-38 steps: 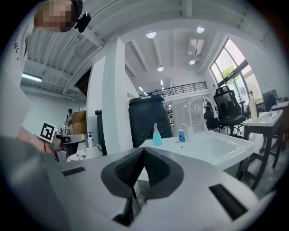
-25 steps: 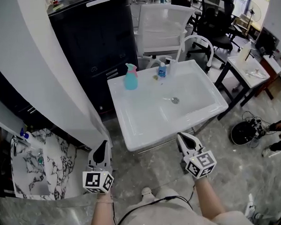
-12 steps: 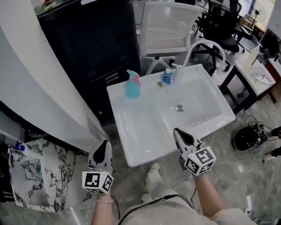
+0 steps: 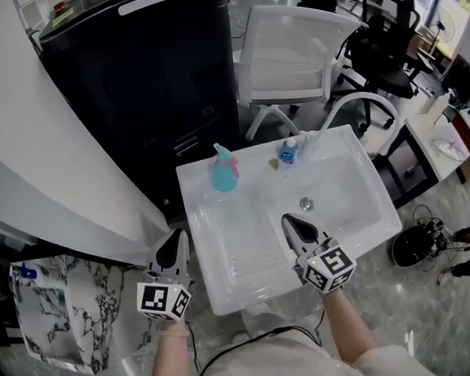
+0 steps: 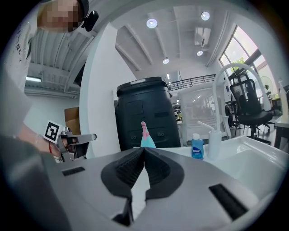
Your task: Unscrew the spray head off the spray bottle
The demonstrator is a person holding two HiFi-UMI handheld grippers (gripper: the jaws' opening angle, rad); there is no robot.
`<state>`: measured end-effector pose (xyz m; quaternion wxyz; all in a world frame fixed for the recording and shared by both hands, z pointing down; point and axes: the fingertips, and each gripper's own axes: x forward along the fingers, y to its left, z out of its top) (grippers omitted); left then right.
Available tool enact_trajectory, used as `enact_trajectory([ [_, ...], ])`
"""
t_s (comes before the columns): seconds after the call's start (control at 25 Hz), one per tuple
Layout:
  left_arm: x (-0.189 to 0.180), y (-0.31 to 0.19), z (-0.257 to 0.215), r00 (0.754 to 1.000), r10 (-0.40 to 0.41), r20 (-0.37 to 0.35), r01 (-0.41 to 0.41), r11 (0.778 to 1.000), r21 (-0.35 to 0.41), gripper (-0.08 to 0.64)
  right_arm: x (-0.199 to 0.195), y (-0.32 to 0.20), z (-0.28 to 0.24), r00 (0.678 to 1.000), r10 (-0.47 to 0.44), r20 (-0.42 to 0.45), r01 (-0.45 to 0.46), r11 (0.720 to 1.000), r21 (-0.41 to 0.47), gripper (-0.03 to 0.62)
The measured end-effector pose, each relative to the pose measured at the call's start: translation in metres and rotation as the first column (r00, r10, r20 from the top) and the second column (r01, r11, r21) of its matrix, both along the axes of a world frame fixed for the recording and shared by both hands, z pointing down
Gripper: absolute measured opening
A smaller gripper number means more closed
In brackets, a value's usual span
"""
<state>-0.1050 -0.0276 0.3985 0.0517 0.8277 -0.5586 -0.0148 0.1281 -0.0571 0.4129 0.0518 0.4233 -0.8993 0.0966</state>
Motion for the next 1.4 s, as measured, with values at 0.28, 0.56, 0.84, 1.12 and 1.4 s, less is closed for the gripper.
enact_trajectory([
  [0.28,0.016,-0.057,0.000,0.999,0.036,-0.017,-0.036,0.999,-0.005,0.006,-0.028,-0.050,-0.004,0.995,-0.102,-0.011,0.102,0.995,0.003,0.010],
  [0.56,0.034,-0.095,0.006,0.993,0.114,0.025,-0.113,0.993,-0.026,0.009,-0.061,-0.081,-0.010,0.977,-0.210,0.028,0.210,0.978,0.007,0.117],
  [0.84,0.052,-0.138,0.032,0.968,0.249,0.035,-0.243,0.964,-0.109,0.192,-0.092,-0.112,-0.014,0.976,-0.218,-0.004,0.218,0.976,0.006,0.153],
  [1.12,0.078,-0.170,0.056,0.897,0.402,0.183,-0.368,0.910,-0.193,0.309,-0.112,-0.133,-0.021,0.980,-0.200,-0.020,0.200,0.980,0.011,0.175],
  [1.4,0.092,-0.186,0.073,0.839,0.473,0.268,-0.426,0.878,-0.217,0.338,-0.127,-0.146,-0.017,0.974,-0.224,-0.036,0.225,0.974,0.008,0.178],
])
